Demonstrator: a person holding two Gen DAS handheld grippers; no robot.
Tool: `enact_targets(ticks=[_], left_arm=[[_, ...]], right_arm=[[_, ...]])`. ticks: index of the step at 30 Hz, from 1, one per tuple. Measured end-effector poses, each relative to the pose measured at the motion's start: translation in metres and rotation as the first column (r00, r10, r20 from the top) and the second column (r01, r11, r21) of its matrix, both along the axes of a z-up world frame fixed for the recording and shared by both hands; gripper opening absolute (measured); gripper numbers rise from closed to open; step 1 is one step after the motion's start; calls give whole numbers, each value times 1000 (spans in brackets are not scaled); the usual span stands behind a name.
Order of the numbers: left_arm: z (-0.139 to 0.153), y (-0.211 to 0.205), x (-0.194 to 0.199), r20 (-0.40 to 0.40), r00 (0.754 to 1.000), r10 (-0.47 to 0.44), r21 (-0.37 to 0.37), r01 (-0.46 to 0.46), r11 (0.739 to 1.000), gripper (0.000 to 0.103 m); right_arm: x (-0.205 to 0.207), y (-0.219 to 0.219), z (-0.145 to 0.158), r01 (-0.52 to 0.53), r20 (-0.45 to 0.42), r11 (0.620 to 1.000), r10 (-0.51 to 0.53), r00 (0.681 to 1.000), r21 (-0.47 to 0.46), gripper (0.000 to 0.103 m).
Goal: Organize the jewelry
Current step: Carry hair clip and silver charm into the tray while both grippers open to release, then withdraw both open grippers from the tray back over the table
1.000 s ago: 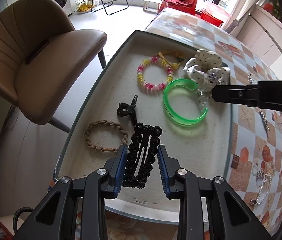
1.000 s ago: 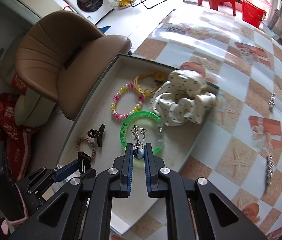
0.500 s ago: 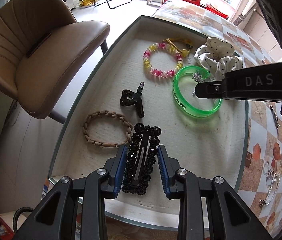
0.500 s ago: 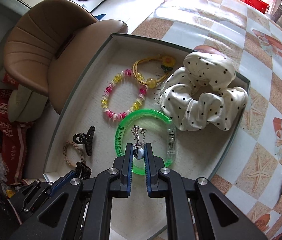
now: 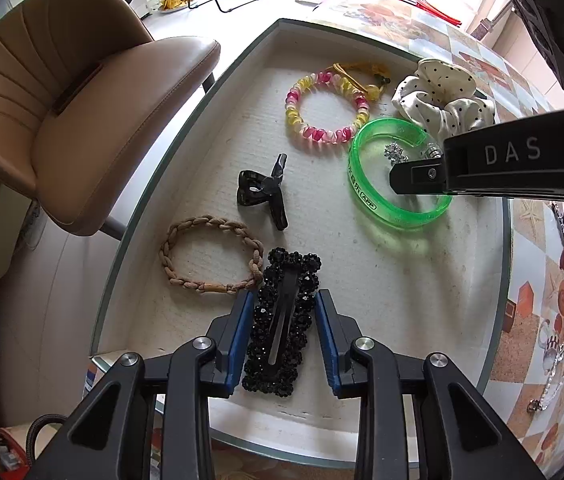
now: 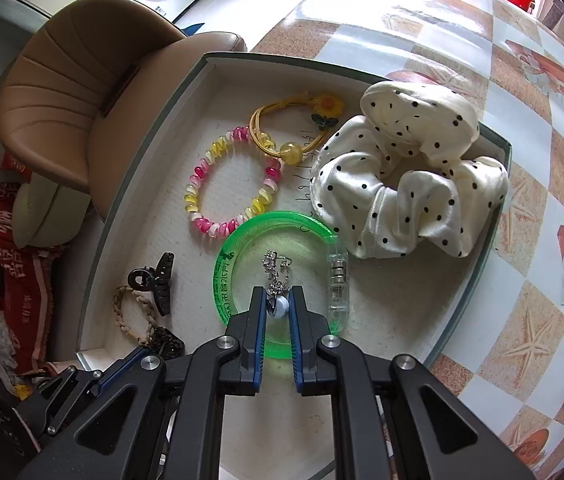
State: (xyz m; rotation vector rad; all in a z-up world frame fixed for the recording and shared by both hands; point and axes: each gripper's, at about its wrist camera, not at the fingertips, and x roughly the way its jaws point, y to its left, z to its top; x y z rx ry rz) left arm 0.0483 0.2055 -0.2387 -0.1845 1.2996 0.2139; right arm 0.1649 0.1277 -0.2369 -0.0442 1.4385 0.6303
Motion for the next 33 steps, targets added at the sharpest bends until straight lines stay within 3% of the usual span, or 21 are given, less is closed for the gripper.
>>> enact_targets(ticks=[2, 4, 6, 7, 17, 18, 19, 21, 33], left_arm=[[1, -1, 1, -3, 1000, -1, 3, 1, 1000, 35], [1, -1, 1, -6, 1000, -3, 12, 3, 1000, 35], [2, -2, 1, -9, 1000, -1, 23, 2, 1000, 35], [3, -2, 1, -10, 1000, -1, 25, 1, 1000, 35], [10, -3, 0, -14, 1000, -4, 47, 5, 999, 36], [11, -3, 0, -13, 1000, -4, 51, 4, 999, 41], [12, -3, 0, -9, 1000, -1, 56, 2, 998, 63], [19, -3, -2, 21, 1000, 10, 80, -12, 997, 76], [22, -10, 1, -1, 1000, -16, 88, 16, 996, 76]], right_arm=[[3, -2, 1, 0, -14, 1000, 0, 1000, 3, 14], [6, -5, 3, 5, -16, 1000, -5, 1000, 12, 23], [8, -8, 7, 14, -13, 999, -13, 1000, 31, 44], [9, -10, 10, 14, -10, 999, -14, 1000, 41, 46], [12, -37, 41, 60, 18, 992, -63, 998, 113, 47], [12, -42, 44, 70, 21, 991, -73, 997, 118, 47], [11, -48, 47, 78, 23, 990, -82, 996, 121, 47], [8, -59, 51, 101, 26, 987, -105, 994, 128, 48], [-9, -110, 60, 198, 23, 972, -203, 979, 127, 50]])
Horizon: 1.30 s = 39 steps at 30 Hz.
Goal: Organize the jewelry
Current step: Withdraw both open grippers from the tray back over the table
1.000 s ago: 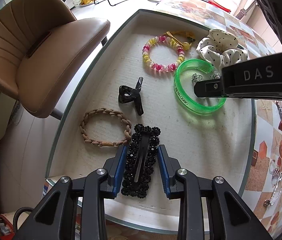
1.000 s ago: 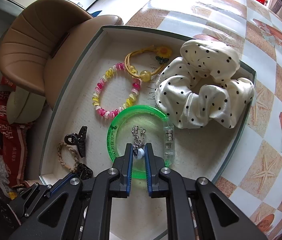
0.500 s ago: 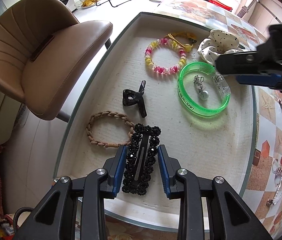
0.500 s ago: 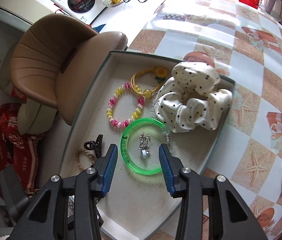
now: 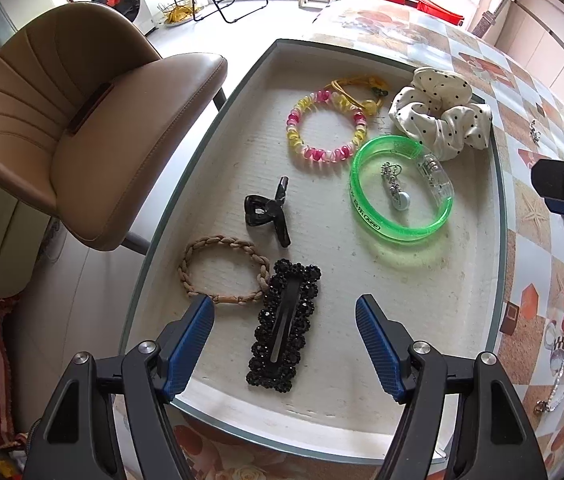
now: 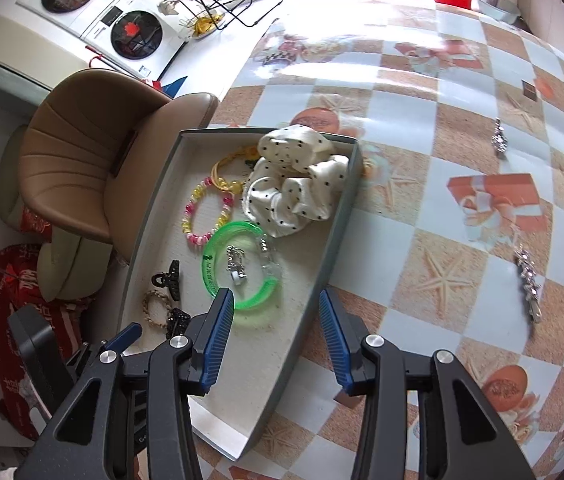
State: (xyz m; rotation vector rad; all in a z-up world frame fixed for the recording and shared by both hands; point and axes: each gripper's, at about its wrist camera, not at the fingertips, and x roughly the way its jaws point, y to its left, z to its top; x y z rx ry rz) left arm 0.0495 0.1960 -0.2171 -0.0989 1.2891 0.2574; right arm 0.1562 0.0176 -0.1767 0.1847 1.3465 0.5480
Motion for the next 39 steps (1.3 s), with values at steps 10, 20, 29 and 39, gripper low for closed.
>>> enact_targets(ticks=[10, 20, 29, 39], left_arm=[[4, -9, -1, -5, 1000, -17, 21, 17, 1000, 103], [8, -12, 0, -28, 999, -33, 59, 35, 998, 103], [23, -35, 7, -3, 995, -102, 79, 102, 992, 103], [43, -74, 24, 48, 983, -179, 24, 178, 984, 103]], right_arm=[[-11, -10, 1, -2, 3, 1000, 2, 1000, 12, 57], [-21, -16, 3, -7, 15, 999, 7, 1000, 34, 87], [-29, -55, 4, 96, 59, 995, -99, 993, 39, 89], [-45, -126, -11, 185, 9, 978, -185, 983, -94, 89]])
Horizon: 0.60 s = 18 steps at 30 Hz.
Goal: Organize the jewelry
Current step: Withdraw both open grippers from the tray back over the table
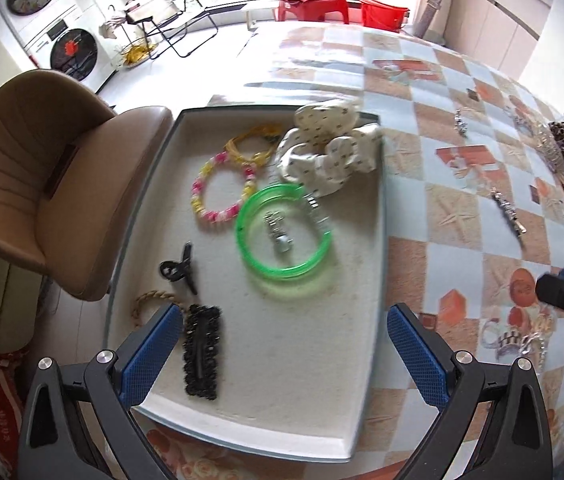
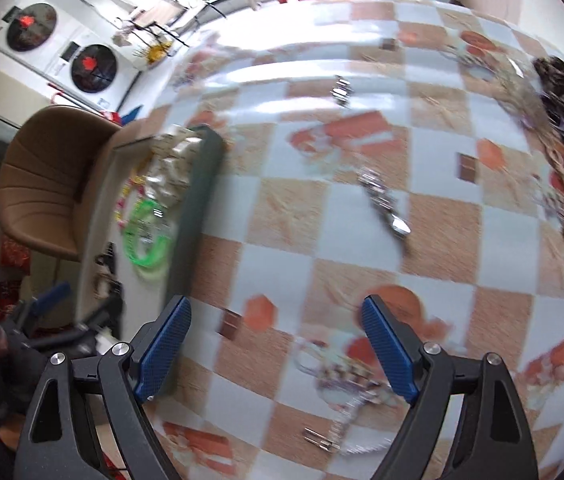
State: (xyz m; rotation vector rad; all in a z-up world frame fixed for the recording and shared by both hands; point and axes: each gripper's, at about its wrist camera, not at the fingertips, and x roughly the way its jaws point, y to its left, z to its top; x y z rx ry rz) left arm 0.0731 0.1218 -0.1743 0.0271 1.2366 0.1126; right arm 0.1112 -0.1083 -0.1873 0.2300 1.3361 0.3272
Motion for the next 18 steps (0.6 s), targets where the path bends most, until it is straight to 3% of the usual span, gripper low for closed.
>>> enact_targets(ticks=[8, 14, 18], left_arm=[[7, -39, 12, -6, 996, -93, -82, 92, 992, 103], [10, -66, 25, -19, 994, -107, -146, 103, 984, 103], [6, -82, 36, -34, 994, -100, -180, 92, 979, 103]], right_arm=[[-39, -51, -29, 84, -83, 991, -93, 992, -108, 89], [-66, -44, -44, 96, -106, 965, -124, 987, -242, 89], [-81, -36, -55, 138, -133, 956, -176, 975, -258, 89]])
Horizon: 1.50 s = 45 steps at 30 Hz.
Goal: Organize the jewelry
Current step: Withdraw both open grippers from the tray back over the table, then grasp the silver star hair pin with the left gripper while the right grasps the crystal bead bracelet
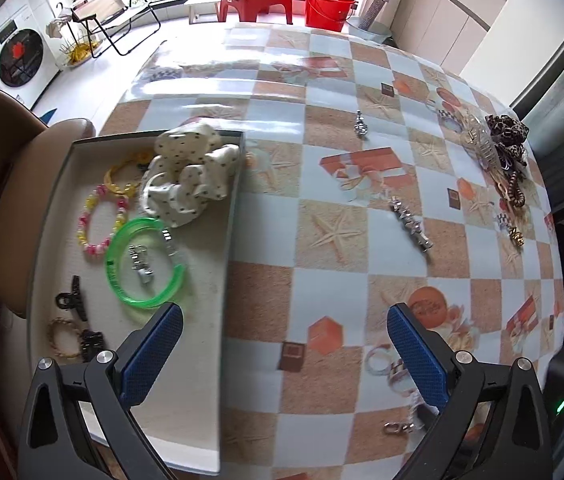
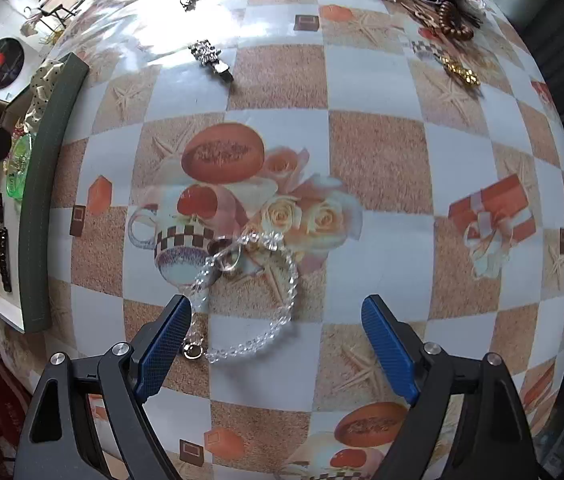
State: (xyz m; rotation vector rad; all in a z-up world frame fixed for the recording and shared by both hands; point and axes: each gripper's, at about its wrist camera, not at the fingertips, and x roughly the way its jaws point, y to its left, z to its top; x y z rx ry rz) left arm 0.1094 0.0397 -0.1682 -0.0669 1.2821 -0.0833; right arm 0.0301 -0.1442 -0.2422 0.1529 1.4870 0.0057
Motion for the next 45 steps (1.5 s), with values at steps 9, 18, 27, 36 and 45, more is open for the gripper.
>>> enact_targets(ticks=[9, 18, 27, 36, 45], left_arm=[[-18, -34, 23, -47, 999, -7, -56, 5, 998, 103], [-39, -65, 44, -69, 997, -21, -67, 17, 998, 103], [-65, -111, 78, -89, 994, -59, -82, 52, 995, 75], [-73, -148, 78, -61, 986, -156, 75, 161, 984, 57], [-68, -153, 73, -45, 978, -204, 56, 206, 977, 21]], right_arm=[[-9, 16, -9, -52, 72, 990, 61, 996, -130, 89], [-1, -43, -7, -17, 114, 992, 32, 993, -129, 82], [0, -70, -4, 2, 131, 993, 13, 991, -117, 76], [-5, -55, 1, -6, 132, 993, 21, 991, -115, 76], [8, -52, 0, -23, 103, 991, 36, 994, -129, 76]])
